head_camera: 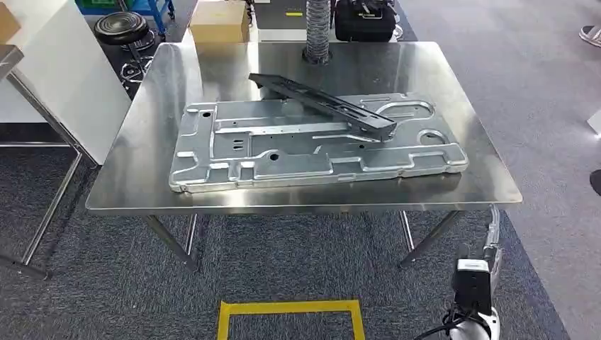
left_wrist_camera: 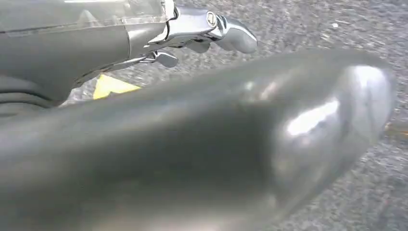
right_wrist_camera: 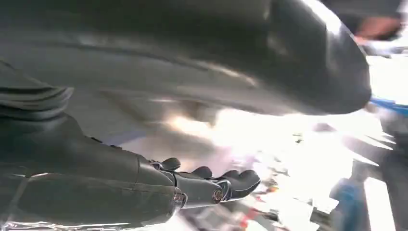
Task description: Take the parts from the cabinet and place them on the table.
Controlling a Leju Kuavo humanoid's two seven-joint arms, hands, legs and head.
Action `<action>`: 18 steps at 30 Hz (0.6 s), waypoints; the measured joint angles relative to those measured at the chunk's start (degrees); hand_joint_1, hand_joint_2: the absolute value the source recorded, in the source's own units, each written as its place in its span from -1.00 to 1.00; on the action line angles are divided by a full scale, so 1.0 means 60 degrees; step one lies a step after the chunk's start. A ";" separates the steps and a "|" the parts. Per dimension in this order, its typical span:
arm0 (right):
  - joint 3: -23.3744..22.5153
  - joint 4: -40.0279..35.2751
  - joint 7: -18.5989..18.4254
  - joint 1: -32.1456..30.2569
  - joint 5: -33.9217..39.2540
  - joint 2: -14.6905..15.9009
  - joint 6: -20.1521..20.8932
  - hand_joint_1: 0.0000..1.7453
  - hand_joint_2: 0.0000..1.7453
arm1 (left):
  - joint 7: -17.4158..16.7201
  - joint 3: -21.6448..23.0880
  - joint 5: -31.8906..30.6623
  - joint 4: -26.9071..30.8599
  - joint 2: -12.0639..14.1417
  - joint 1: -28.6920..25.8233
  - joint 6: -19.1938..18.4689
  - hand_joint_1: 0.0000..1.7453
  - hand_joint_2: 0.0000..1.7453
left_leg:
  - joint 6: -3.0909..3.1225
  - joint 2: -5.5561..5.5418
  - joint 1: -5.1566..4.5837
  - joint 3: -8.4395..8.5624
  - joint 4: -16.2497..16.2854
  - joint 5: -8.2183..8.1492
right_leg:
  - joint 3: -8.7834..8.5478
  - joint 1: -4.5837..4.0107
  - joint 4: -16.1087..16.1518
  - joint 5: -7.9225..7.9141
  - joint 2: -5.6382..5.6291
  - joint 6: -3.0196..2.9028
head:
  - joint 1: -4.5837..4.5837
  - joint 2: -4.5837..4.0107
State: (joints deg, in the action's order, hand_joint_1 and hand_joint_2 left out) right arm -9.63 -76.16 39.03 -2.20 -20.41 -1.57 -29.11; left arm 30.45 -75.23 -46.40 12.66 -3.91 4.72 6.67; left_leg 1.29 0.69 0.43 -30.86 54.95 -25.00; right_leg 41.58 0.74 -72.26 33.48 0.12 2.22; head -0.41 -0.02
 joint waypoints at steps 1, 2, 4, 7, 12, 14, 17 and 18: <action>-0.0170 0.0736 0.0037 0.0124 -0.0118 -0.0015 -0.0055 -1.00 -1.00 | 0.0007 0.0000 -0.0026 0.0000 -0.0015 -0.0008 0.0000 -1.00 -1.00 | -0.0014 0.0011 0.0003 -0.0134 0.0016 0.0110 | -0.0030 0.0022 -0.0369 -0.0056 0.0002 0.0039 | -0.0004 0.0003; -0.0366 0.1571 0.0048 0.0221 -0.0253 -0.0022 -0.0146 -1.00 -1.00 | 0.0018 0.0000 -0.0048 0.0000 -0.0026 -0.0006 0.0000 -1.00 -1.00 | -0.0033 0.0011 0.0007 -0.0308 0.0047 0.0226 | -0.0239 0.0061 -0.0373 -0.0368 0.0003 0.0063 | 0.0007 0.0003; -0.0707 0.3169 0.0073 0.0489 -0.0329 -0.0022 -0.0252 -1.00 -1.00 | 0.0044 0.0000 -0.0058 0.0000 -0.0069 -0.0007 0.0000 -1.00 -1.00 | -0.0092 0.0006 0.0009 -0.0622 0.0153 0.0401 | -0.1169 0.0103 0.0647 -0.1009 0.0004 0.0050 | 0.0004 0.0003; -0.1111 0.5495 -0.0045 0.1001 -0.0430 0.0036 -0.0350 -1.00 -1.00 | 0.0047 0.0000 -0.0066 0.0000 -0.0106 0.0036 0.0003 -1.00 -1.00 | -0.0265 0.0009 -0.0040 -0.0892 0.0350 0.0602 | -0.2656 0.0030 0.2801 -0.0462 0.0012 -0.0097 | -0.0035 0.0003; -0.1524 0.8068 -0.0451 0.1080 -0.0547 0.0120 -0.0470 -1.00 -1.00 | 0.0044 -0.0003 -0.0048 0.0000 -0.0117 -0.0080 0.0018 -1.00 -1.00 | -0.0518 -0.0023 0.0049 -0.1188 0.0710 0.0144 | -0.2186 0.0013 0.2792 -0.0921 0.0081 -0.0480 | -0.0017 0.0000; -0.1590 0.8555 -0.0455 0.1095 -0.0580 0.0135 -0.0474 -1.00 -1.00 | 0.0044 0.0000 -0.0048 0.0000 -0.0138 -0.0068 0.0018 -1.00 -1.00 | -0.0570 -0.0026 0.0056 -0.1556 0.2096 -0.1125 | -0.1881 -0.0027 0.2786 -0.1166 0.0070 -0.0520 | -0.0066 0.0003; -0.1677 0.9156 -0.0795 0.1170 -0.0664 0.0149 -0.0386 -1.00 -1.00 | 0.0044 0.0000 -0.0048 0.0000 -0.0138 -0.0060 0.0018 -1.00 -1.00 | -0.0561 -0.0028 0.0053 -0.1501 0.3440 -0.1318 | -0.1402 -0.0102 0.2732 -0.1502 0.0074 -0.0528 | -0.0069 0.0003; -0.1717 0.9362 -0.1275 0.1183 -0.0725 0.0167 -0.0227 -1.00 -1.00 | 0.0040 0.0000 -0.0048 0.0000 -0.0138 -0.0057 0.0015 -1.00 -1.00 | -0.0523 -0.0029 0.0044 -0.1130 0.3155 -0.0944 | -0.1250 -0.0120 0.2695 -0.1599 0.0073 -0.0513 | -0.0073 0.0003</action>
State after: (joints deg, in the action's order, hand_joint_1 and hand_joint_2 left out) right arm -19.93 -19.99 31.38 4.90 -24.76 -0.57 -30.47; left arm 30.69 -75.23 -46.69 12.66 -4.74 4.38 6.76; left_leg -1.85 0.52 0.70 -37.64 73.88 -30.66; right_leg 34.08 0.02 -56.09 23.89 0.56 -0.86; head -0.85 0.00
